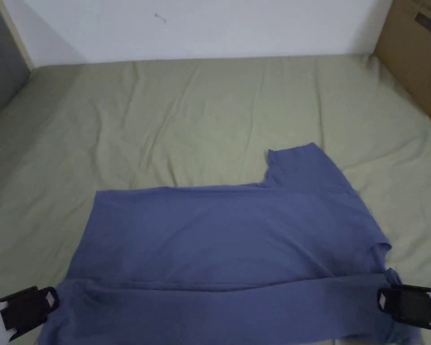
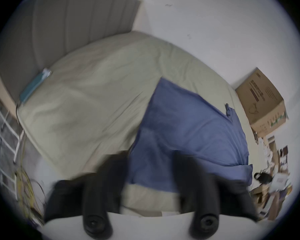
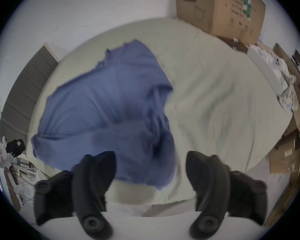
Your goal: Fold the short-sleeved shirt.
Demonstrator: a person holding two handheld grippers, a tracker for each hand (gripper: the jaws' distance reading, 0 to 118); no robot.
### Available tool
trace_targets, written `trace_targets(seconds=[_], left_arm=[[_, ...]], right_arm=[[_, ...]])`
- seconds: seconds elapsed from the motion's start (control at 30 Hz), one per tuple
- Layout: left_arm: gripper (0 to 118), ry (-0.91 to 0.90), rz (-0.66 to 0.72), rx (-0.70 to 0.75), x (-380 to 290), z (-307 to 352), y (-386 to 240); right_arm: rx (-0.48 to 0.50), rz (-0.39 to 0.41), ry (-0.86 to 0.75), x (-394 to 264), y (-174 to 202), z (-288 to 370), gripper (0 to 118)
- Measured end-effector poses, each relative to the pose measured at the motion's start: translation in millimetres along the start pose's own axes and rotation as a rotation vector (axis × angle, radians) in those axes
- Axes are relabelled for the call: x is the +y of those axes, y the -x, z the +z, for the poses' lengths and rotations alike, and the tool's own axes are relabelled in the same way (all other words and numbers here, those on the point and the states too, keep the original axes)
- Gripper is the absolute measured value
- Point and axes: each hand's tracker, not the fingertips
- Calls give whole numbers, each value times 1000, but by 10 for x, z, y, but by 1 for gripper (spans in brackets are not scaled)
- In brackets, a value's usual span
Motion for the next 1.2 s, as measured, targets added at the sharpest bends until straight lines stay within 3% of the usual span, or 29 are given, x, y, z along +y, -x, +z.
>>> trace_targets(seconds=[0.03, 0.07, 0.2, 0.3, 0.43, 0.47, 0.5, 0.53, 0.57, 0.67, 0.73, 0.83, 0.9, 0.97, 1.03, 1.07, 1.1, 1.13, 1.17, 1.2], left_arm=[[6, -8, -61, 34, 41, -45, -120], [4, -9, -105, 48, 64, -87, -200], [0, 69, -152, -1, 70, -437, -443], [0, 100, -190, 19, 106, -628, -605], [0, 90, -189, 7, 386, -833, -647], [0, 72, -195, 6, 446, -853, -659], [0, 59, -200, 9, 519, -885, -669], [0, 57, -199, 14, 589, -915, -699], [0, 55, -199, 17, 629, -951, -699], [0, 66, -195, 43, 730, -1108, -674], [0, 80, -195, 62, 745, -1183, -654], [0, 99, -202, 79, 718, -1241, -649], [0, 114, -202, 86, 718, -1276, -617], [0, 115, -204, 74, 744, -1348, -545], [34, 109, -188, 64, 835, -1398, -513], [58, 111, -178, 61, 895, -1435, -502], [91, 112, -157, 54, 987, -1476, -497], [104, 107, -152, 48, 1109, -1544, -498], [109, 94, -150, 42, 1206, -1610, -498], [109, 46, -112, 41, 1345, -1702, -517]], right_arm=[[-6, 21, -22, 68, 81, 37, 14], [-13, 28, -25, 108, 126, 15, 3], [98, -16, 51, 177, 155, -301, 0], [138, -67, 6, 265, 195, -413, 0], [126, -87, -60, 828, 113, -571, 1], [122, -78, -71, 1000, 78, -631, 13], [119, -57, -68, 1239, 35, -747, 54], [110, -29, -29, 1493, -11, -918, 87], [105, -10, -6, 1652, -34, -1031, 103], [53, -32, 0, 2142, -150, -1539, 105], [10, -58, 91, 2345, -189, -1925, 104], [-66, -3, 211, 2390, -163, -2332, 96], [-122, 100, 227, 2286, -88, -2453, 95], [-105, 87, 189, 2260, -21, -2337, 84], [-82, 62, 177, 2300, -54, -2225, 46], [-88, 64, 167, 2293, -53, -2197, 27], [-89, 63, 158, 2295, -11, -2085, 5], [-46, 5, 131, 2290, -28, -2044, 5], [22, -61, 137, 2273, -39, -2043, 5], [-24, -59, 143, 2246, -1, -2054, 5]])
